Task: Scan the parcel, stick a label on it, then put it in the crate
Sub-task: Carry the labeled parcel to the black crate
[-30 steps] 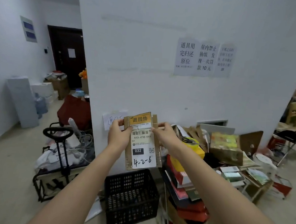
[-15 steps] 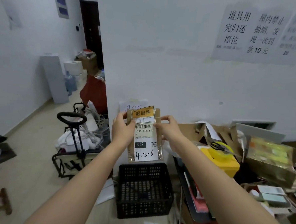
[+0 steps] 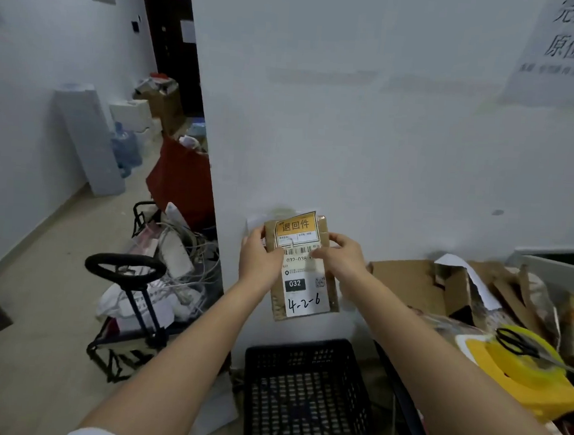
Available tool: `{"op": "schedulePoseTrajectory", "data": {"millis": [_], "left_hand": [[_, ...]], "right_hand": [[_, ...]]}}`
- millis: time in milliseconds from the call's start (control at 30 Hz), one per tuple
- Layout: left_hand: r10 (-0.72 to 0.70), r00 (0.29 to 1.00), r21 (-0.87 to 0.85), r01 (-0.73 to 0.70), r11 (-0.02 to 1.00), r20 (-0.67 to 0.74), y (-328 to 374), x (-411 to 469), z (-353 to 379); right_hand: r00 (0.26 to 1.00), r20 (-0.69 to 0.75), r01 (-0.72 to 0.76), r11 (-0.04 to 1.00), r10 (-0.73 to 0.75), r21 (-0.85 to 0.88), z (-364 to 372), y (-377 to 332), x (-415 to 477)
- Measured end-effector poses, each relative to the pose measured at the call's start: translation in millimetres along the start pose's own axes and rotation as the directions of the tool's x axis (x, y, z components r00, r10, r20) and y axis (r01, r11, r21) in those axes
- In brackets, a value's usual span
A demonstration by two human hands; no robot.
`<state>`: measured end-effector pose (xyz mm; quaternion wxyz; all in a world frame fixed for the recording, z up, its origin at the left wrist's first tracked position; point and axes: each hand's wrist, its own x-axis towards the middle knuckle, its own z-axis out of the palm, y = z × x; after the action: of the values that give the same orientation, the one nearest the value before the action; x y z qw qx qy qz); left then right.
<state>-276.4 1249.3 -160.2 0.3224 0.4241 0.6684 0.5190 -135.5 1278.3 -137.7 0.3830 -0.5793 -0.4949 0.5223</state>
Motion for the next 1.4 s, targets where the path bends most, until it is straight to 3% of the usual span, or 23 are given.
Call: {"op": "schedulePoseTrajectory", "data": {"millis": [267, 533, 800, 1133, 1400], "left_hand": [[-0.083, 0.996, 0.107, 0.08, 0.991, 0.029, -48, 69, 27], [-0.245, 0.967, 0.121, 0.235, 0.964, 0.072, -105, 109, 47], [-0.364, 0.93, 0.106, 0.357, 0.928, 0.058, -171, 124, 62], [-0.599, 0.789, 0.055, 0.598, 0.8, 0.136, -309, 86, 89], [-0.703, 0.686, 0.04, 0.71, 0.703, 0.188, -410, 78, 107]], "right_hand": [[0.984, -0.042, -0.168, 0.983, 0.171, 0.073, 33, 36, 79], [0.972, -0.095, -0.213, 0.977, 0.214, 0.023, 52, 82, 137], [0.941, -0.026, -0.337, 0.941, 0.337, 0.032, 71, 151, 171], [0.847, 0.014, -0.53, 0.843, 0.531, 0.094, 88, 291, 180], [0.769, -0.005, -0.634, 0.763, 0.639, 0.125, 108, 412, 186]]}}
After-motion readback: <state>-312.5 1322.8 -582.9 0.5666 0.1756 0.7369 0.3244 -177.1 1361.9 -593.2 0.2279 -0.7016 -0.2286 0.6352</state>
